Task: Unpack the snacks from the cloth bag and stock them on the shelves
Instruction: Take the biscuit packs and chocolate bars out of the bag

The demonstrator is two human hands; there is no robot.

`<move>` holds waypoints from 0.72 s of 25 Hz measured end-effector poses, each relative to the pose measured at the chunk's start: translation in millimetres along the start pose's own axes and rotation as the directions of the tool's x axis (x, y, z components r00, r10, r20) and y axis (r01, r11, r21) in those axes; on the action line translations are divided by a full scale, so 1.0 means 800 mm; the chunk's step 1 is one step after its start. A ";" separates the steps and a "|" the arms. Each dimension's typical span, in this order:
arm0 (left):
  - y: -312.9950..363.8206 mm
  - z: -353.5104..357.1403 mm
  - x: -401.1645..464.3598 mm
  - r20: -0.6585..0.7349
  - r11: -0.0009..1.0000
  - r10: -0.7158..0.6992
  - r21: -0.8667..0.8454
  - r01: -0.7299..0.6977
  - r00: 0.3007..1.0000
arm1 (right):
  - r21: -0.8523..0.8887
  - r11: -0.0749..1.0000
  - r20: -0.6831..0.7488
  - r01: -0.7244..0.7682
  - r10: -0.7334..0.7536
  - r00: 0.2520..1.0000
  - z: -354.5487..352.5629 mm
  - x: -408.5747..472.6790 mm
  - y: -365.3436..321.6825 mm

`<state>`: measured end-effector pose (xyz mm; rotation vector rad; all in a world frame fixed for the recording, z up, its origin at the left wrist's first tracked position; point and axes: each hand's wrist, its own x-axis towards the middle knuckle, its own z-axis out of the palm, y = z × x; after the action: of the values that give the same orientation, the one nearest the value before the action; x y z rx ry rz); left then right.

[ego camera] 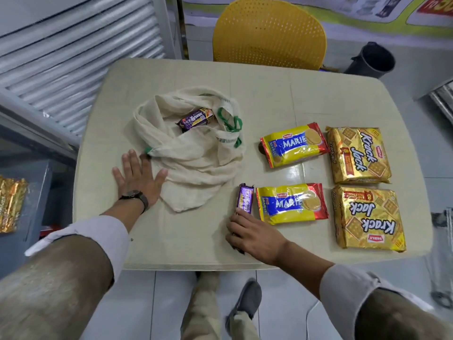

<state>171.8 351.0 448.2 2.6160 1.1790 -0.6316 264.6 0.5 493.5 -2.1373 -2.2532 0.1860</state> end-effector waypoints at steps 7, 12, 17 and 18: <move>-0.002 -0.003 0.002 0.028 0.999 -0.009 -0.030 0.010 1.000 | 0.116 0.952 -0.054 -0.283 0.290 0.955 -0.063 0.102 0.060; -0.003 -0.002 0.006 0.029 0.997 -0.006 -0.076 0.009 1.000 | 0.104 0.900 -0.146 -0.423 0.434 0.889 -0.105 0.256 0.154; -0.002 0.000 0.003 -0.006 0.996 0.002 -0.090 -0.002 1.000 | -0.077 0.936 -0.003 -0.342 0.343 0.939 -0.092 0.322 0.211; -0.002 -0.001 0.003 -0.018 0.995 0.002 -0.098 -0.003 1.000 | -0.097 0.944 0.041 -0.317 0.322 0.946 -0.090 0.325 0.219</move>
<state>172.5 353.7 447.9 2.5463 1.1805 -0.5369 431.5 272.7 530.2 -2.5670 -1.9596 0.1562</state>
